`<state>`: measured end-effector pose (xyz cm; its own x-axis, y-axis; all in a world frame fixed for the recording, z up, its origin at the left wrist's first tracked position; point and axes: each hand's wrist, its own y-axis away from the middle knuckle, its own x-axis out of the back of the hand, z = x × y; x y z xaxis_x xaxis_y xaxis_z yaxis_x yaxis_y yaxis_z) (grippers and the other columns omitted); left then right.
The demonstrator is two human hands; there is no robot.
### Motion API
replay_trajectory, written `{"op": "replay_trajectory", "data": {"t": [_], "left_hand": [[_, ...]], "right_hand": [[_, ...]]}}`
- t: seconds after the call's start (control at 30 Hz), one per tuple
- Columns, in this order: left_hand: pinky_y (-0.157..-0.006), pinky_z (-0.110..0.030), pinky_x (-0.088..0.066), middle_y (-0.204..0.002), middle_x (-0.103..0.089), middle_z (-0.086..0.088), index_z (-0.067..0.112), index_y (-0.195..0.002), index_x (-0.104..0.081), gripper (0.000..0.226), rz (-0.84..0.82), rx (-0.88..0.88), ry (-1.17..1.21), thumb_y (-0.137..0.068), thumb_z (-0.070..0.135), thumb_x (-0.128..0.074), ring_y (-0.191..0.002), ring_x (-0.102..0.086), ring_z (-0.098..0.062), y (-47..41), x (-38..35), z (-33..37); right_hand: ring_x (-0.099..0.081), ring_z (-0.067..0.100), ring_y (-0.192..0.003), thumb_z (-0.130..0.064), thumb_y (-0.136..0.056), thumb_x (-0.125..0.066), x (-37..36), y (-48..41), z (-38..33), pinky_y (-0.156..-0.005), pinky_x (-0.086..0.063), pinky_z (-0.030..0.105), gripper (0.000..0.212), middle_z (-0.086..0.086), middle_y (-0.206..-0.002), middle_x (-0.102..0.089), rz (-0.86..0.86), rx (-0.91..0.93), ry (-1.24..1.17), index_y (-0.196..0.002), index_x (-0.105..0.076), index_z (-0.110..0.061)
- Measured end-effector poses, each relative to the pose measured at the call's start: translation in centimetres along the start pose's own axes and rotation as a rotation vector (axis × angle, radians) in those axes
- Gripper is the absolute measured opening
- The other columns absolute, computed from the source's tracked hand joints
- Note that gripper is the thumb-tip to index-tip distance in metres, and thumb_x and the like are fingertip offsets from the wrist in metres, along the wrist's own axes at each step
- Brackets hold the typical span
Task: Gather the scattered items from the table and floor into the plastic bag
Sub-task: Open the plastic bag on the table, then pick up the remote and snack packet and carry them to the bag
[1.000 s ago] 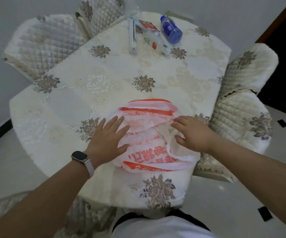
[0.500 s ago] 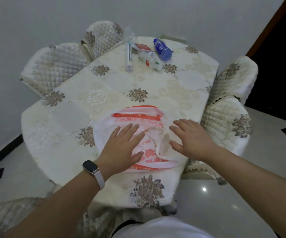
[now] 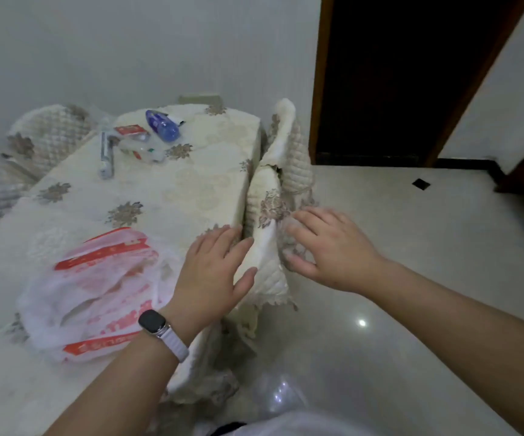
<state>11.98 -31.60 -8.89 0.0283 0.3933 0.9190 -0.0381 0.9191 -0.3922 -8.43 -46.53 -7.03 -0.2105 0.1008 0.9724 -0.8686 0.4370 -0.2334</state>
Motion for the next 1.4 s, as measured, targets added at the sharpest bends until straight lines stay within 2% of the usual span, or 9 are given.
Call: {"op": "replay_trajectory", "data": {"t": [0.23, 0.5, 0.73, 0.9, 1.03, 1.17, 1.4], "left_hand": [[-0.099, -0.045, -0.042, -0.133, -0.061, -0.011, 0.012, -0.123, -0.065, 0.045, 0.015, -0.164, 0.021, -0.087, 0.039, -0.061, -0.121, -0.055, -0.031, -7.7, -1.8, 8.6], [-0.097, -0.045, -0.044, -0.128, -0.062, -0.012, 0.011, -0.123, -0.065, 0.046, 0.039, -0.281, 0.084, -0.089, 0.040, -0.056, -0.117, -0.057, -0.032, -16.1, -6.3, 11.2], [-0.094, -0.043, -0.043, -0.128, -0.063, -0.011, 0.013, -0.124, -0.065, 0.043, 0.086, -0.322, 0.180, -0.087, 0.035, -0.063, -0.117, -0.058, -0.031, -26.1, -13.2, 9.8], [-0.098, -0.042, -0.044, -0.128, -0.063, -0.012, 0.010, -0.125, -0.064, 0.044, 0.079, -0.329, 0.247, -0.088, 0.035, -0.063, -0.119, -0.057, -0.030, -34.7, -17.6, 7.6], [-0.098, -0.043, -0.044, -0.129, -0.062, -0.011, 0.010, -0.126, -0.063, 0.045, 0.080, -0.354, 0.286, -0.090, 0.038, -0.058, -0.119, -0.056, -0.029, -40.9, -20.5, 6.0], [-0.101, -0.042, -0.042, -0.133, -0.060, -0.010, 0.012, -0.130, -0.061, 0.047, 0.012, -0.363, 0.292, -0.092, 0.040, -0.055, -0.122, -0.054, -0.029, -45.5, -22.4, 5.2], [-0.102, -0.044, -0.041, -0.134, -0.059, -0.011, 0.014, -0.132, -0.059, 0.049, -0.059, -0.369, 0.211, -0.094, 0.044, -0.052, -0.124, -0.054, -0.029, -53.6, -26.0, 5.1]], "right_hand": [[-0.049, 0.030, -0.124, -0.054, -0.091, -0.042, 2.6, 7.1, 8.8, -0.102, -0.037, 0.043, 0.056, 0.009, -0.132, -0.056, 0.017, -0.161, 0.037, -0.129, -0.058, -0.016], [-0.050, 0.030, -0.121, -0.051, -0.089, -0.045, 1.8, 8.5, 15.5, -0.101, -0.036, 0.042, 0.054, 0.007, -0.130, -0.059, 0.069, -0.310, 0.077, -0.127, -0.060, -0.016], [-0.046, 0.025, -0.128, -0.051, -0.091, -0.042, 0.5, 2.8, 23.5, -0.106, -0.034, 0.041, 0.054, 0.004, -0.136, -0.054, -0.088, -0.380, 0.142, -0.134, -0.053, -0.020], [-0.045, 0.024, -0.130, -0.054, -0.093, -0.040, 0.2, -3.1, 29.7, -0.109, -0.033, 0.040, 0.056, 0.002, -0.139, -0.053, -0.186, -0.428, 0.186, -0.138, -0.050, -0.021], [-0.049, 0.025, -0.126, -0.053, -0.092, -0.041, -0.4, -6.9, 34.2, -0.106, -0.036, 0.041, 0.056, 0.004, -0.135, -0.056, -0.192, -0.442, 0.215, -0.134, -0.054, -0.019], [-0.046, 0.024, -0.129, -0.054, -0.092, -0.040, -1.5, -9.6, 37.9, -0.108, -0.034, 0.040, 0.056, 0.003, -0.137, -0.054, -0.194, -0.493, 0.182, -0.135, -0.053, -0.020], [-0.048, 0.025, -0.127, -0.054, -0.091, -0.041, -4.1, -13.6, 46.2, -0.106, -0.036, 0.040, 0.055, 0.004, -0.136, -0.056, -0.147, -0.506, 0.127, -0.132, -0.056, -0.019]]}}
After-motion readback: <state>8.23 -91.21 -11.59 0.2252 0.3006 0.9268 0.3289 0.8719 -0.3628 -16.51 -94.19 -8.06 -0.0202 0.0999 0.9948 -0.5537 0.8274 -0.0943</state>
